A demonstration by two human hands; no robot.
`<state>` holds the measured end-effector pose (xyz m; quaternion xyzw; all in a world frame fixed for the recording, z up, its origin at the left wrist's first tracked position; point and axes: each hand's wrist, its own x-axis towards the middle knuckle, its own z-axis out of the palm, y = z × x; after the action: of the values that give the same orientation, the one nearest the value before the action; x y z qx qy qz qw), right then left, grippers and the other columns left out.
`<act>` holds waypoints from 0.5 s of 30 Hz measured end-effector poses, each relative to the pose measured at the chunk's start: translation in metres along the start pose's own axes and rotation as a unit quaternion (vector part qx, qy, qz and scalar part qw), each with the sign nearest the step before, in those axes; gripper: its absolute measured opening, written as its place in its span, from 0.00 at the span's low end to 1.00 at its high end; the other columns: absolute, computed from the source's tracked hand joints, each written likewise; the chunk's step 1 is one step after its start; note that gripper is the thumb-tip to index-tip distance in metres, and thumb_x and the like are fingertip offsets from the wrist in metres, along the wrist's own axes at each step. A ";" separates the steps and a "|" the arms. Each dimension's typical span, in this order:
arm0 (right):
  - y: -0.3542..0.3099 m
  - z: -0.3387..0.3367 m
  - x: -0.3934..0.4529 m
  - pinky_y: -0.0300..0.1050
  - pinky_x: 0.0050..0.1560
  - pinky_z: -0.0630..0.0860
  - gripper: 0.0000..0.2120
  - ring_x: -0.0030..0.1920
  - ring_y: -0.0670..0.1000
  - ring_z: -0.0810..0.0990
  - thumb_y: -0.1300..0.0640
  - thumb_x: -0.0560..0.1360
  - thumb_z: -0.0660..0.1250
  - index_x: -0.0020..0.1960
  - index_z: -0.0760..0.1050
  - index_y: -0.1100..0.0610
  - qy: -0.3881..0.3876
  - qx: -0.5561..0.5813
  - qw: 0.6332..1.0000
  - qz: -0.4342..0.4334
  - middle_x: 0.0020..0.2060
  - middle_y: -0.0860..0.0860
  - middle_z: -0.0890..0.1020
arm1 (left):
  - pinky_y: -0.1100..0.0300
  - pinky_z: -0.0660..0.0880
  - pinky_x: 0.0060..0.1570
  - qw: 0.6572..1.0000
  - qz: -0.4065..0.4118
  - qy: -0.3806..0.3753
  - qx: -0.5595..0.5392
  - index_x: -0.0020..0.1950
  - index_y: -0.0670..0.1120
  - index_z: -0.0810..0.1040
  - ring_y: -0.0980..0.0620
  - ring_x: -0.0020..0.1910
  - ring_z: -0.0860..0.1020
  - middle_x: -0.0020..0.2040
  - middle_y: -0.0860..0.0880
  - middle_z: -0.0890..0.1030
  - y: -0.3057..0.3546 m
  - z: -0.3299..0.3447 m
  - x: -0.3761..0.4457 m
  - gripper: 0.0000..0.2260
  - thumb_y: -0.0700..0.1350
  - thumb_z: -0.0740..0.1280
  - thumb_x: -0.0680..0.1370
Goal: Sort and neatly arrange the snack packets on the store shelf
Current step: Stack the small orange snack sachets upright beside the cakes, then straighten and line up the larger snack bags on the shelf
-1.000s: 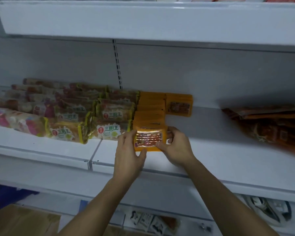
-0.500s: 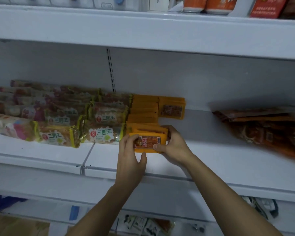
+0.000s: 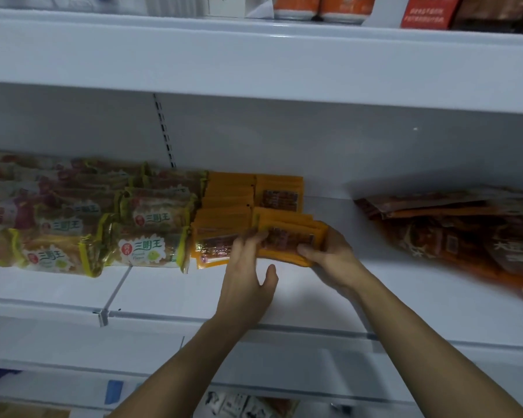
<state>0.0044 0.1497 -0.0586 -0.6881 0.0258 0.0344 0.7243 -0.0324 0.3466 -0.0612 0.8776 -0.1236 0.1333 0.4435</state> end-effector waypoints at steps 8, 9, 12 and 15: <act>-0.017 -0.025 0.054 0.51 0.63 0.80 0.21 0.58 0.49 0.84 0.70 0.76 0.71 0.67 0.76 0.57 0.000 -0.082 0.996 -0.016 0.58 0.51 0.85 | 0.56 0.73 0.45 0.989 -0.019 0.007 0.144 0.50 0.49 0.78 0.50 0.46 0.75 0.47 0.51 0.78 -0.019 -0.001 0.018 0.07 0.42 0.68 0.73; -0.019 -0.024 0.059 0.47 0.60 0.81 0.20 0.55 0.46 0.85 0.69 0.76 0.72 0.65 0.77 0.57 0.003 -0.101 0.995 -0.020 0.57 0.50 0.85 | 0.55 0.72 0.44 0.986 -0.008 0.000 0.167 0.49 0.49 0.78 0.50 0.46 0.74 0.46 0.51 0.77 -0.023 -0.002 0.021 0.06 0.43 0.69 0.73; -0.023 -0.018 0.072 0.30 0.46 0.78 0.18 0.50 0.42 0.82 0.67 0.74 0.74 0.61 0.76 0.55 0.015 -0.163 0.986 -0.043 0.54 0.49 0.83 | 0.55 0.68 0.41 0.979 0.030 -0.021 0.200 0.47 0.48 0.79 0.49 0.44 0.73 0.44 0.49 0.76 -0.031 -0.004 0.031 0.05 0.42 0.70 0.71; -0.016 -0.011 0.086 0.39 0.48 0.74 0.22 0.54 0.50 0.79 0.61 0.72 0.78 0.63 0.75 0.56 0.082 -0.267 0.958 -0.066 0.53 0.49 0.80 | 0.58 0.65 0.39 0.976 0.065 -0.027 0.208 0.44 0.49 0.77 0.52 0.40 0.71 0.41 0.51 0.74 -0.036 -0.012 0.037 0.05 0.41 0.70 0.72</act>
<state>0.0918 0.1389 -0.0501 -0.8569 0.0295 -0.0643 0.5106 0.0132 0.3734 -0.0690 0.9439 -0.1621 0.1608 0.2386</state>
